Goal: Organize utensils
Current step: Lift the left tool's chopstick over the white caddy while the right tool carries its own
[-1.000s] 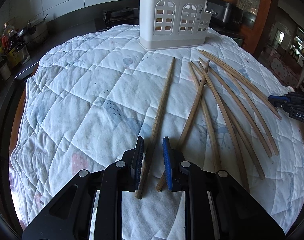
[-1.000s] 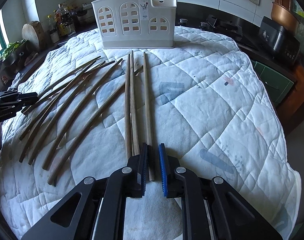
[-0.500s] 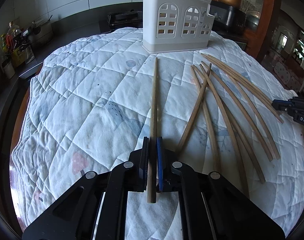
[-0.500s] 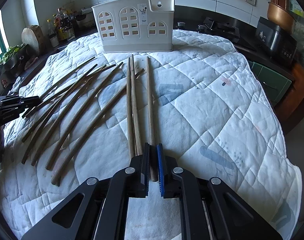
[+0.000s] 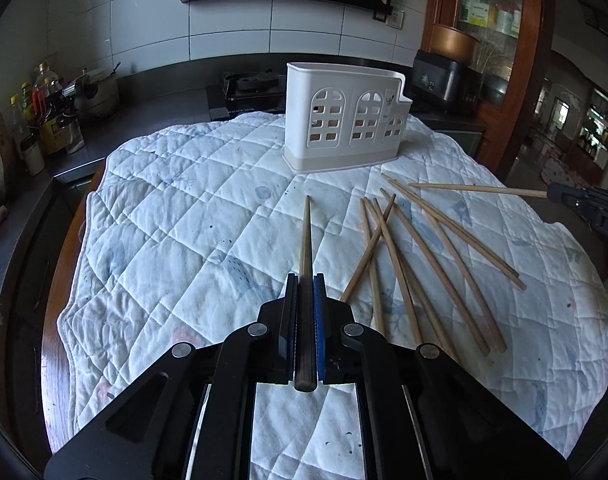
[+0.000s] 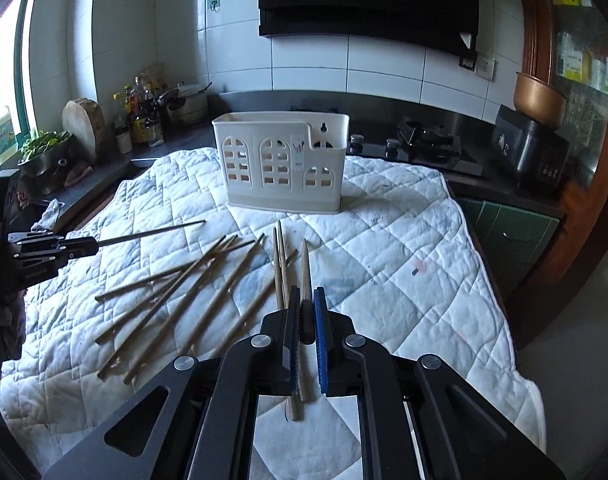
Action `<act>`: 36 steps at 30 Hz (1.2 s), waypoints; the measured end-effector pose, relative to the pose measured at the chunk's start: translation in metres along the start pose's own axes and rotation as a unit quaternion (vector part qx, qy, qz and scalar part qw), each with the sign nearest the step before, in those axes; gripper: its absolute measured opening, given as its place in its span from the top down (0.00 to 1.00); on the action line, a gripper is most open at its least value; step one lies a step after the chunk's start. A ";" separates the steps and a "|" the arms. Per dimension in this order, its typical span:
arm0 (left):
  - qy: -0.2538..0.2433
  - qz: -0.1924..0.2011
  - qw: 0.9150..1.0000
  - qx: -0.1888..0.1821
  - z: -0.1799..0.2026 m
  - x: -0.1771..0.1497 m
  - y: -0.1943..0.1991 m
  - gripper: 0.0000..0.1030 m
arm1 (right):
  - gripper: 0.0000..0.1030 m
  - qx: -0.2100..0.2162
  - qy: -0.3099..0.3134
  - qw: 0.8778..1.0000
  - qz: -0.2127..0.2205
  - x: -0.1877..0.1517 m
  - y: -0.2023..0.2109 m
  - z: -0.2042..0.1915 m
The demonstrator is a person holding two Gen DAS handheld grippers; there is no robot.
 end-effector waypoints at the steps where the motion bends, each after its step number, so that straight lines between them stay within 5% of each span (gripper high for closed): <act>1: 0.003 0.004 1.000 -0.004 0.000 0.003 0.002 0.94 | 0.93 -0.001 0.000 1.000 0.006 0.006 0.002 0.000; 19: -0.008 0.051 0.998 -0.047 0.015 0.115 0.031 0.95 | 0.94 0.011 0.016 0.999 0.026 0.162 0.002 0.022; 27: -0.030 0.127 0.990 -0.049 0.032 0.211 0.066 0.95 | 0.94 -0.006 0.019 0.998 0.059 0.245 0.002 0.026; 32: -0.036 0.176 0.983 -0.030 0.037 0.266 0.074 0.95 | 0.94 -0.015 0.012 0.998 0.066 0.272 -0.014 0.031; 36: -0.023 0.164 0.986 -0.020 0.037 0.284 0.047 0.95 | 0.94 -0.013 0.002 0.998 0.057 0.275 -0.036 0.035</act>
Point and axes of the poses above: each gripper's, at about its wrist camera, not at the fingertips, and y roughly against the way its jaws point, z to its right, x to its top, the point moved 8 cm from there along -y, roughly the way its jaws point, and after that the axes turned 1 degree about x, right-handed, at the moved point
